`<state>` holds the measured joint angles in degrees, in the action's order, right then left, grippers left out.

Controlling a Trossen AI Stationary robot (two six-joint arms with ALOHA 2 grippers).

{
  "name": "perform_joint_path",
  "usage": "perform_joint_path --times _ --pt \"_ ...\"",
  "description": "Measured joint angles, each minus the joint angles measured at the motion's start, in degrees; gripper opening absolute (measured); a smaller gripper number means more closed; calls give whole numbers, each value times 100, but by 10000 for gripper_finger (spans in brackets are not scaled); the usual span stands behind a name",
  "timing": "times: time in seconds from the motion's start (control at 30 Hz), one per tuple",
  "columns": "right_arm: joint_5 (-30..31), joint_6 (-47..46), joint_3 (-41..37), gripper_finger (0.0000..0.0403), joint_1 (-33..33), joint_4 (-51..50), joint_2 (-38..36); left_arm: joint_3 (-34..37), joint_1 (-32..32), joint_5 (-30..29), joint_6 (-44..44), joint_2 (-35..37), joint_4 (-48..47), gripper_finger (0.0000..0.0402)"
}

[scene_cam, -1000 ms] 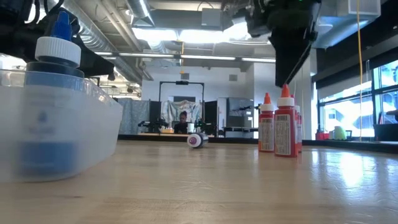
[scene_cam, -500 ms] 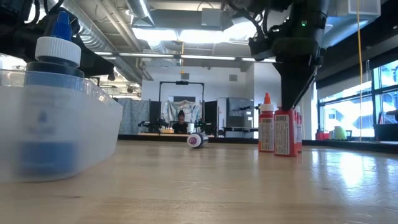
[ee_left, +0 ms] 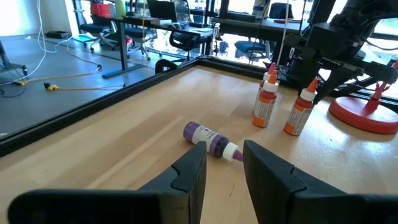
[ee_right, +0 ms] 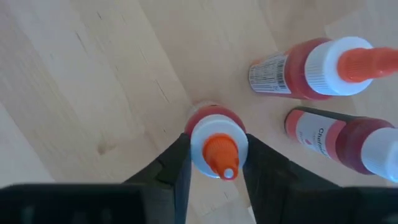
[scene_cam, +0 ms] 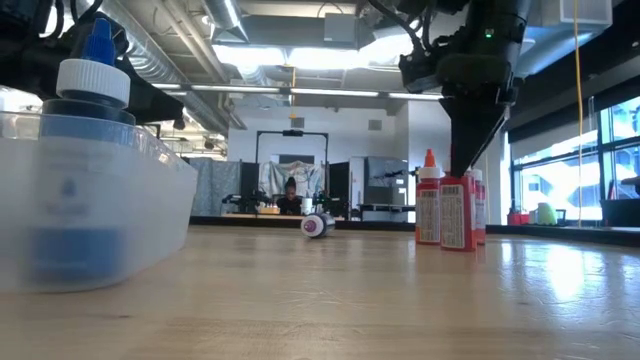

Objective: Pick & Place food coloring
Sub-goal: Put the large orange food coloring bottle into the bin

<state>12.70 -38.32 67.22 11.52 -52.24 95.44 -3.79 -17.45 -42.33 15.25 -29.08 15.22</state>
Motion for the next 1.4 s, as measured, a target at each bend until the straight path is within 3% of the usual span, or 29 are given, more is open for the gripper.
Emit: perform_joint_path --times 0.37,0.63,0.83,0.97,1.4 --pt "270 649 849 121 416 499 20 0 0 -2 0 -1 0 102" --pt "-488 1921 1513 121 645 2169 24 0 -2 -2 1 -2 0 98" --pt "-553 2251 2063 121 618 2170 382 0 0 -2 0 -2 0 102" --pt "-911 2437 2516 121 581 2136 819 0 -1 -2 0 -2 -22 100" --pt "-1571 3311 4897 121 526 762 2466 -2 -2 16 2 -7 -58 100"
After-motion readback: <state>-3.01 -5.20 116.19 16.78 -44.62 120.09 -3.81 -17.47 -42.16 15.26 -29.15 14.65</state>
